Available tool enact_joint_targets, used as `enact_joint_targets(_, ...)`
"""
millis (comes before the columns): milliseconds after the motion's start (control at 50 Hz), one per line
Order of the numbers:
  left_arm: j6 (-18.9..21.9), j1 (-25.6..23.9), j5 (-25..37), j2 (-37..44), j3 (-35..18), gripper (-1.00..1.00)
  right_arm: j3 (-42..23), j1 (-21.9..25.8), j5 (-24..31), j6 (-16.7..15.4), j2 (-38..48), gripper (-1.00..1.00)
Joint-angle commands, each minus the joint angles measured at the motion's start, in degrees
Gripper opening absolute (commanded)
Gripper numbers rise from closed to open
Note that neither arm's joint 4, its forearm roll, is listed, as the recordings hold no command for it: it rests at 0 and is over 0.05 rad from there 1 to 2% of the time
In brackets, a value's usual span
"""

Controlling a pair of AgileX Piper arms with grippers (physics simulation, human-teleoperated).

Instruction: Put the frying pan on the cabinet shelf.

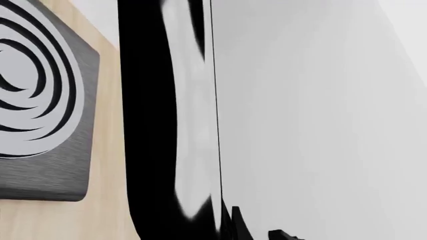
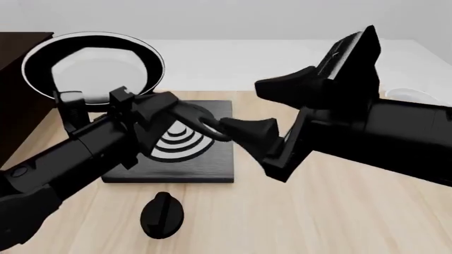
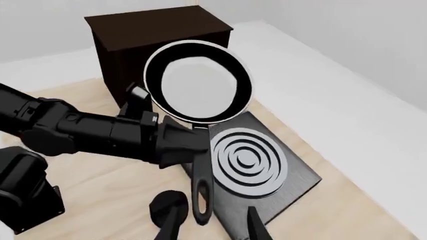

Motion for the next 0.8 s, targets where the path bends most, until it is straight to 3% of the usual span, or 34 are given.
enact_joint_targets(20, 0.66, 1.03, -1.34, -0.34, -0.73, -1.00, 1.92, -2.97, 3.55, -1.10, -7.51, 1.00)
enact_joint_targets(220, 0.53, 1.78, -1.96, 0.57, -0.45, -1.00, 7.30, -7.12, 2.17, -2.33, -12.31, 1.00)
enact_joint_targets(380, -1.00, 3.44, -3.53, 1.00, -0.07, -1.00, 13.78, -13.11, 0.09, 1.11, -19.61, 1.00)
enact_joint_targets(480, -0.94, 5.56, -3.68, 0.57, -0.13, -1.00, 18.62, -15.51, -1.12, 3.31, -22.21, 1.00)
enact_joint_targets(540, -1.24, 7.46, -4.01, 0.90, -0.20, -1.00, 21.57, -16.06, -2.26, 0.47, -22.51, 1.00)
enact_joint_targets(580, -1.33, 8.75, -3.72, 0.58, -0.43, -1.00, 21.82, -17.25, -1.54, 2.79, -23.85, 1.00)
enact_joint_targets(800, -1.66, 14.02, -3.18, -0.95, -0.29, -1.00, 24.70, -19.93, -2.11, 3.12, -25.42, 1.00)
